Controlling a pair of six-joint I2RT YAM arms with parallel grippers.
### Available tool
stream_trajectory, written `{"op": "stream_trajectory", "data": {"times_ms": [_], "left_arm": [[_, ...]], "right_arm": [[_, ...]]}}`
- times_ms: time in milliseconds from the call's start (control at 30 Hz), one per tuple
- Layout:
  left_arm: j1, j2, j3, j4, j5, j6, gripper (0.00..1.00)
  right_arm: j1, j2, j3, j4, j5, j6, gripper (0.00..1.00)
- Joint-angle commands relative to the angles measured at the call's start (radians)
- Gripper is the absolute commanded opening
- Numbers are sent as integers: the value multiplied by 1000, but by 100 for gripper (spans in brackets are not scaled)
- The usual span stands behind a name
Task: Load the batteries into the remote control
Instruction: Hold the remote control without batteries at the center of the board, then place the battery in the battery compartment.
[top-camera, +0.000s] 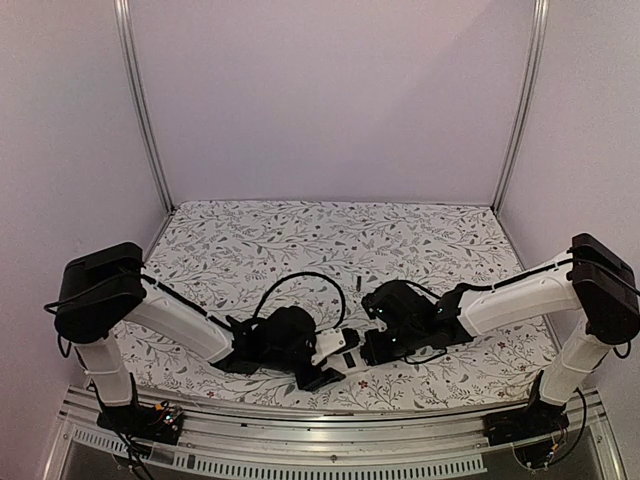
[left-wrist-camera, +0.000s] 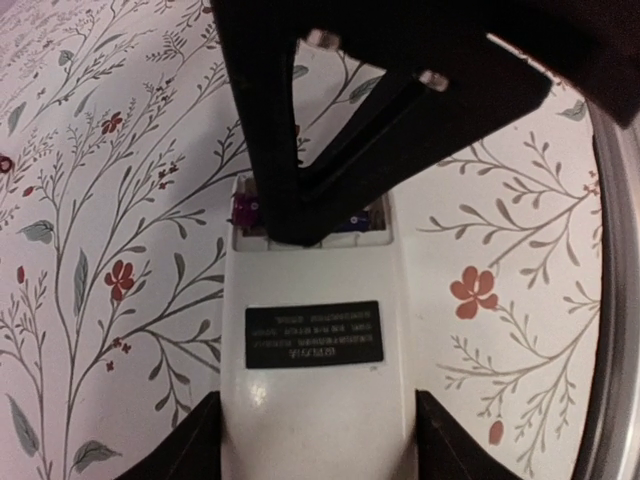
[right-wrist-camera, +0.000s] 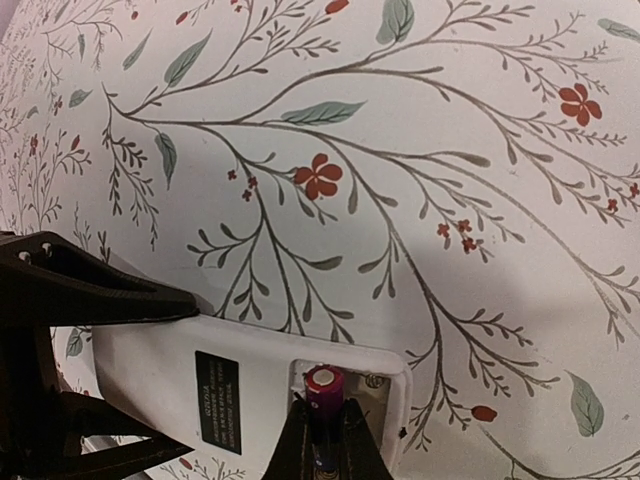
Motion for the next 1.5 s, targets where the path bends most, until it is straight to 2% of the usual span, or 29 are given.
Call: {"op": "stream_trajectory", "data": {"times_ms": [0, 167, 233, 733, 1067, 1267, 1467], "left_arm": [[-14, 75, -27, -118, -19, 20, 56], [-12, 79, -37, -114, -22, 17, 51], [-12, 78, -40, -114, -25, 22, 50], [-14, 80, -38, -116, -14, 33, 50], [-14, 83, -41, -118, -16, 39, 50], [-14, 82, -48, -113, -20, 44, 50], [-13, 85, -46, -112, -20, 44, 50]], "right_arm": [[8, 20, -15, -40, -54, 7, 0], [10, -3, -10, -81, -69, 9, 1], [10, -15, 8, -107, -59, -2, 5], [10, -32, 81, -186, -35, -39, 19], [6, -70, 187, -260, -10, -81, 24], [-58, -54, 207, -280, -8, -88, 18], [-110, 16, 242, -257, -84, -177, 16]]}}
